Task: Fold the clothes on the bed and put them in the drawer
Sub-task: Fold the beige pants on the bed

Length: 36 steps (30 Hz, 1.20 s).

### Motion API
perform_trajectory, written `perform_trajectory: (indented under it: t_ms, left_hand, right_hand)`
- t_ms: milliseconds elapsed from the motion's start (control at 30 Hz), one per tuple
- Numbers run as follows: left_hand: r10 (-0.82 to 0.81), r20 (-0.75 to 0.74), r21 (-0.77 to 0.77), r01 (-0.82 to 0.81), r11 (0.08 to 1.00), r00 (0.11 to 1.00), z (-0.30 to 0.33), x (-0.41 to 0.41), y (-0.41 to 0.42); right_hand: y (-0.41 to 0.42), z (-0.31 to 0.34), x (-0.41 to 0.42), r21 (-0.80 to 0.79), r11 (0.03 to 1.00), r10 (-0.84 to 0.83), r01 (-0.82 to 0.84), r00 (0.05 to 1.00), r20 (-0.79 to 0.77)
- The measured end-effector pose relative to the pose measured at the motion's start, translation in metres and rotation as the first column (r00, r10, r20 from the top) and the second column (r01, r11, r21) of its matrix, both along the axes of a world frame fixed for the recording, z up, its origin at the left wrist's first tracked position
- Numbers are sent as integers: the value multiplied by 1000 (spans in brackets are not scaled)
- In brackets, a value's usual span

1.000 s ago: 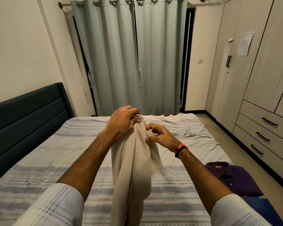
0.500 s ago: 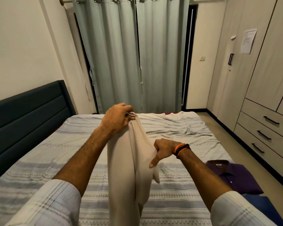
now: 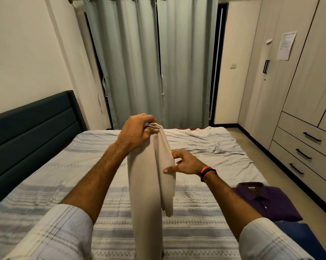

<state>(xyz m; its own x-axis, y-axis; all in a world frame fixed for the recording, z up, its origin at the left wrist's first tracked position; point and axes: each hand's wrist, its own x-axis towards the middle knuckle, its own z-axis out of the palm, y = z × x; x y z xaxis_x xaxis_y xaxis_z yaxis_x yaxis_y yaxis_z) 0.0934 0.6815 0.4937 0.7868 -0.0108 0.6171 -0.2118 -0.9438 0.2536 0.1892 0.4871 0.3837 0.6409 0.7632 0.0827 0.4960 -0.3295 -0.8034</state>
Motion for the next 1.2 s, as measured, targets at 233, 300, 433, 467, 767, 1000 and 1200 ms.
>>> perform_trajectory:
  t_ms: [233,300,433,467,767,1000,1200]
  left_hand:
    - [48,21,9,-48,999,999,-4,1,13]
    - [53,16,3,-53,999,998,-8,1,14]
    - [51,26,-11,-51,999,998,-10,2,12]
    - [55,33,-6,-55,998,998,-9,3,12]
    - [73,70,-23,-71,997,995,-7,1,16]
    - [50,54,-42,-48,998,997,-12,2,13]
    - [56,39,-37,-55,998,998,-13,1,13]
  right_hand:
    - [-9,0,-1,-33,993,113,-116,990,-89]
    - [-9,3,-4,-73,989,127,-131,990,-63]
    - [-11,7,-10,-66,985,154,-161,983,-97]
    - [-10,9,-11,-143,973,174,-182,982,-68]
    - [-11,-24,-21,-497,839,236,-223,971,-37]
    - [-6,-10,-20,26,994,113,-110,973,-199]
    - [-4,-6,-19,-31,992,115,-121,983,-141]
